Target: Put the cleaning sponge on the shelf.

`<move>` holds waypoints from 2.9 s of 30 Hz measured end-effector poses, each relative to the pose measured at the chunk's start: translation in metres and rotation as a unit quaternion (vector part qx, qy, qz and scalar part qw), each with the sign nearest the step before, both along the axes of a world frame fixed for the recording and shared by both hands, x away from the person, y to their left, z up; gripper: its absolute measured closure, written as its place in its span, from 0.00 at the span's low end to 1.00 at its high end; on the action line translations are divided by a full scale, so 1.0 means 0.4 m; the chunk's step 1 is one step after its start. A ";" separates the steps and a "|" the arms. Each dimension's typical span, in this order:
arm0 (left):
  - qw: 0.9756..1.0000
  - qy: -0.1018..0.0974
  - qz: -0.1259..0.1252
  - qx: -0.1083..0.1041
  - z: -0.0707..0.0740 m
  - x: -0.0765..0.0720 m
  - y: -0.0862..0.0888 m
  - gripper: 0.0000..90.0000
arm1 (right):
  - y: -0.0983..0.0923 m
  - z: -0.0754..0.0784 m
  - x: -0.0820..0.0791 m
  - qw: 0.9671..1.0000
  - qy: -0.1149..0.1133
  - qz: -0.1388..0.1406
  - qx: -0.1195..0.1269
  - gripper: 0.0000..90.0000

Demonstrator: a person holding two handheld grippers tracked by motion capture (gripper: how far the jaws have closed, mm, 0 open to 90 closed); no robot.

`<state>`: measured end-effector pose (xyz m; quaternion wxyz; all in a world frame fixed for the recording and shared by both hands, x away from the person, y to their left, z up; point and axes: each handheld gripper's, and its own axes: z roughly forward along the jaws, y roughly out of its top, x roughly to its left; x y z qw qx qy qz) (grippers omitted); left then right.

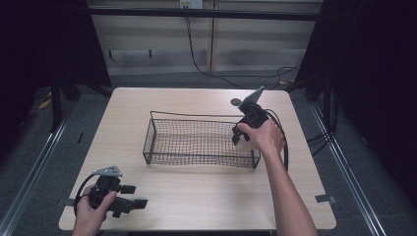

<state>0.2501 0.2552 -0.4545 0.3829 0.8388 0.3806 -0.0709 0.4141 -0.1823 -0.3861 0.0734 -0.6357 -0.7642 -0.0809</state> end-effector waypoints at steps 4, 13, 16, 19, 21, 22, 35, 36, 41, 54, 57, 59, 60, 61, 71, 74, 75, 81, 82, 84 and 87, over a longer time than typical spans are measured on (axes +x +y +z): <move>1.000 -0.002 -0.001 0.001 0.001 0.001 0.001 0.20 | 0.001 -0.022 -0.008 1.000 0.002 -0.001 0.000 0.31; 1.000 -0.004 -0.001 0.000 0.002 0.000 0.001 0.20 | 0.002 -0.058 -0.015 1.000 0.001 -0.012 0.003 0.31; 1.000 -0.003 0.000 -0.001 0.001 -0.001 0.000 0.20 | 0.003 -0.072 -0.015 1.000 0.009 -0.010 0.003 0.31; 1.000 -0.002 -0.001 -0.001 0.001 0.000 0.000 0.20 | 0.005 -0.081 -0.015 1.000 0.012 -0.013 0.003 0.31; 1.000 -0.004 -0.001 0.001 0.002 0.000 0.001 0.20 | 0.005 -0.087 -0.015 1.000 0.015 -0.012 0.002 0.31; 1.000 -0.004 -0.001 0.001 0.002 0.000 0.001 0.20 | 0.006 -0.088 -0.015 1.000 0.018 -0.013 0.001 0.31; 1.000 0.000 0.000 -0.002 0.000 -0.001 -0.002 0.20 | 0.017 -0.114 -0.014 1.000 0.029 -0.008 -0.003 0.31; 1.000 0.000 -0.001 -0.002 0.001 -0.001 -0.001 0.20 | 0.017 -0.118 -0.014 1.000 0.027 -0.007 -0.001 0.31; 1.000 -0.003 -0.001 0.000 0.001 0.000 0.001 0.20 | 0.019 -0.131 -0.014 1.000 0.027 -0.013 -0.010 0.31; 1.000 -0.001 0.000 -0.001 0.001 -0.001 0.000 0.20 | 0.036 -0.143 -0.011 0.999 0.027 0.000 -0.030 0.31; 1.000 -0.001 -0.001 -0.001 0.001 0.000 0.000 0.20 | 0.040 -0.145 -0.010 0.999 0.030 0.003 -0.033 0.31; 1.000 -0.002 0.000 0.000 0.001 0.000 0.000 0.20 | 0.042 -0.146 -0.009 0.999 0.029 0.006 -0.034 0.30; 1.000 -0.002 0.000 0.000 0.001 0.000 0.000 0.20 | 0.042 -0.146 -0.009 0.999 0.029 0.006 -0.036 0.30; 1.000 -0.001 0.000 0.000 0.001 0.000 0.000 0.20 | 0.043 -0.147 -0.009 0.999 0.030 0.008 -0.038 0.30; 1.000 -0.001 0.001 0.001 0.001 -0.001 0.000 0.20 | 0.043 -0.144 -0.009 0.998 0.031 0.005 -0.047 0.29; 1.000 -0.002 0.001 0.001 0.000 0.000 0.000 0.20 | 0.042 -0.142 -0.010 0.999 0.027 0.007 -0.045 0.24; 1.000 -0.001 0.000 0.002 0.001 0.000 0.001 0.20 | 0.043 -0.141 -0.010 0.999 0.029 0.008 -0.046 0.22; 1.000 0.001 0.001 0.001 0.000 -0.001 0.000 0.20 | 0.042 -0.134 -0.009 0.998 0.034 0.016 -0.041 0.18; 1.000 0.000 0.002 0.000 0.000 -0.001 -0.001 0.20 | 0.042 -0.132 -0.010 0.998 0.032 0.017 -0.042 0.18; 1.000 0.000 -0.001 0.002 0.001 0.000 0.001 0.20 | 0.042 -0.126 -0.012 0.999 0.026 0.021 -0.037 0.17; 1.000 -0.001 0.001 0.001 0.000 0.000 0.000 0.20 | 0.040 -0.121 -0.013 0.999 0.025 0.023 -0.032 0.17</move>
